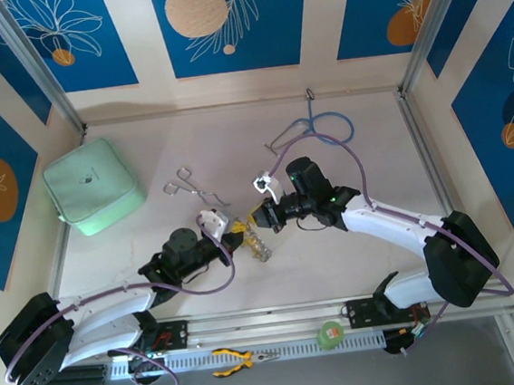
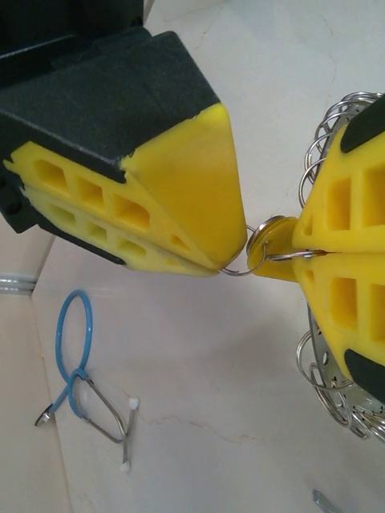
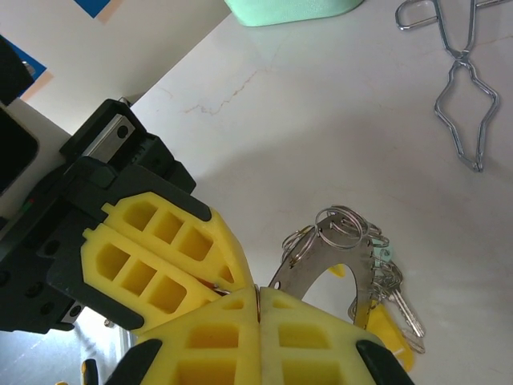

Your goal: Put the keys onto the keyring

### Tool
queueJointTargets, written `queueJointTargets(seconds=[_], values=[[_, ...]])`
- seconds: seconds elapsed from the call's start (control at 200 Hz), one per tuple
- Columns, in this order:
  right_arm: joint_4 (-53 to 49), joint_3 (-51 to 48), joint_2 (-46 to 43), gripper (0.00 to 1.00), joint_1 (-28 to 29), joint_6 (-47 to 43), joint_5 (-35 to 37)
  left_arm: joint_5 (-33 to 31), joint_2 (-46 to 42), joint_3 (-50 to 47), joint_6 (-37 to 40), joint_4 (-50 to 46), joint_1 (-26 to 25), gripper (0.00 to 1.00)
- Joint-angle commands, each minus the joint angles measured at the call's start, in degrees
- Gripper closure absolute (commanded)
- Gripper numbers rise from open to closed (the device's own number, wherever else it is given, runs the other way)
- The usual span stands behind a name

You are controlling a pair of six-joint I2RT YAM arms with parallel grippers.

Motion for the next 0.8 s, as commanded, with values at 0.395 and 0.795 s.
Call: queueJointTargets(seconds=[0.395,0.795], values=[[-3.96,1.42,3.08,1.00,1.87,1.55,8.30,-1.42,1.69,0.03,-13.61,13.77,-0.28,1.00],[-6.82,3.64,5.46,1.00,3.33,1.75,11.09,-0.50,2.14,-0.32,-14.91,15.95,-0.25,1.00]])
